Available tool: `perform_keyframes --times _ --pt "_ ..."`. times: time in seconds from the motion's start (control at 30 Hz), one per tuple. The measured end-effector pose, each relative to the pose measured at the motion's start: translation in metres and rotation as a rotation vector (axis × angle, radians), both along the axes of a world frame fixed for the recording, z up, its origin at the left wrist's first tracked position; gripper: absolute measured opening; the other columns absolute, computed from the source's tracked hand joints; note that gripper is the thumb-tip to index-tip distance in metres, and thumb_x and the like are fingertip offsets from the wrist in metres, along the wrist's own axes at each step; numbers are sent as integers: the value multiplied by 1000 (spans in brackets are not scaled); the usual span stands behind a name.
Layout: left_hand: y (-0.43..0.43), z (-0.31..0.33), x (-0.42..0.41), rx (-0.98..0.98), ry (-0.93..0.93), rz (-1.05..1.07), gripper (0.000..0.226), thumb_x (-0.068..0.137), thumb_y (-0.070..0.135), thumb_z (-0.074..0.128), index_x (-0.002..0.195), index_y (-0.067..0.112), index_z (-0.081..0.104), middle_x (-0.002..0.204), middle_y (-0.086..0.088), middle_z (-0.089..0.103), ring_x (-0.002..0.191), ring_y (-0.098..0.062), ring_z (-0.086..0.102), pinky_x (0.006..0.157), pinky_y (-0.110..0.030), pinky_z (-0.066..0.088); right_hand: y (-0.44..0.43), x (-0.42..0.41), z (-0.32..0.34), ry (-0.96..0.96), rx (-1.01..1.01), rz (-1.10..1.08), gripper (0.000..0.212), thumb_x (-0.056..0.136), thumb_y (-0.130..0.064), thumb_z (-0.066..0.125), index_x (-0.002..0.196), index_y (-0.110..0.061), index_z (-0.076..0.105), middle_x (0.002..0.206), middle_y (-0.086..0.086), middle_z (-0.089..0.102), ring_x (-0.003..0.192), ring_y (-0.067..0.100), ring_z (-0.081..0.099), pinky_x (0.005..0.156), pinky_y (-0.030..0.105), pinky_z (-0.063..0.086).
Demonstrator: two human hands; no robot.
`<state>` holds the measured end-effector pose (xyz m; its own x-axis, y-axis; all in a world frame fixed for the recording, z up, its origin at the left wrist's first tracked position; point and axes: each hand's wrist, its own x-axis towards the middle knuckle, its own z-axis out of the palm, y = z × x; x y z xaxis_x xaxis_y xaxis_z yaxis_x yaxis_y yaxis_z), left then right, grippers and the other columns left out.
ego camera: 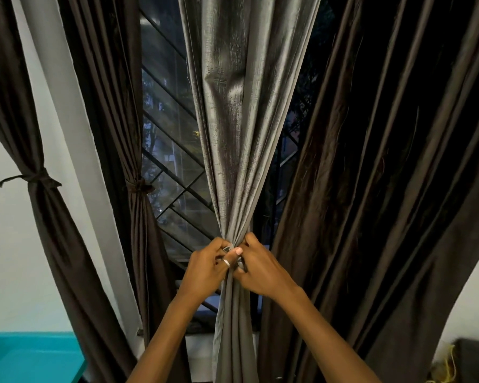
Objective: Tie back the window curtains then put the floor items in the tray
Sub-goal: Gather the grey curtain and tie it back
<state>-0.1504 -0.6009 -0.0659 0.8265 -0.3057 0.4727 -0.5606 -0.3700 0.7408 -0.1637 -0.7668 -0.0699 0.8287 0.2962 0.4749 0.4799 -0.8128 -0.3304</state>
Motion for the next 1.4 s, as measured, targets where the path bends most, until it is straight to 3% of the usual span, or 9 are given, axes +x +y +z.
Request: perform_keyframes --times 0.2,0.33,0.47,0.57,0.7,0.8,1.03,1.17,1.4 --pt "5 -4 3 -73 225 -133 27 89 42 71 108 28 58 96 9 74 93 -7 71 79 -33 61 -6 -9 -3 31 132 -15 12 97 -17 54 108 -14 53 103 -10 40 80 2 45 66 10 38" --pt "2 -2 3 -127 220 -114 15 96 32 65 108 25 59 91 0 74 86 -17 72 73 -47 62 -8 -12 1 47 103 0 17 96 -12 50 113 -13 54 106 -3 50 91 14 56 72 15 38" --pt "0 -2 2 -171 198 -87 10 96 34 65 103 28 63 85 -6 74 80 -28 72 65 -50 61 -7 -21 -2 17 136 22 39 95 -41 39 123 -18 54 119 -4 52 96 5 56 78 11 42" --pt "-3 -5 -2 -237 220 -32 6 94 39 67 94 33 64 83 -3 74 79 -25 72 62 -45 63 -7 -27 -13 -144 211 -121 24 102 -26 50 123 -15 58 131 -6 44 103 5 56 86 15 48" --pt "-10 -9 -10 -333 226 31 12 92 38 69 89 27 66 75 -13 69 76 -35 69 58 -46 62 -4 -30 -22 -234 322 -191 11 98 -10 60 102 -19 64 106 -13 52 90 -8 54 79 8 44" --pt "-15 -11 -15 -416 228 94 19 91 38 70 87 19 66 70 -20 66 73 -42 67 57 -51 61 -5 -30 -21 -174 460 -196 13 95 -9 64 95 -21 68 92 -15 63 84 -1 63 73 16 51" --pt "-26 -17 -28 -480 178 191 21 89 40 72 88 20 68 73 -2 74 64 -24 70 56 -52 59 0 -35 -27 -18 900 -231 18 91 -10 69 88 -28 73 85 -13 75 78 1 71 67 12 52" --pt "-23 -19 -28 -435 69 254 16 88 40 73 77 31 66 74 -3 68 61 -24 65 54 -50 56 1 -38 -27 -16 925 -270 17 90 -10 69 87 -26 74 84 -12 75 80 3 71 69 17 56" --pt "4 -20 -14 -395 -19 324 25 86 43 74 70 25 65 77 2 63 63 -16 63 54 -36 58 -13 -40 -23 -33 946 -429 11 90 -13 73 88 -24 75 78 -13 73 77 -6 67 63 4 45"
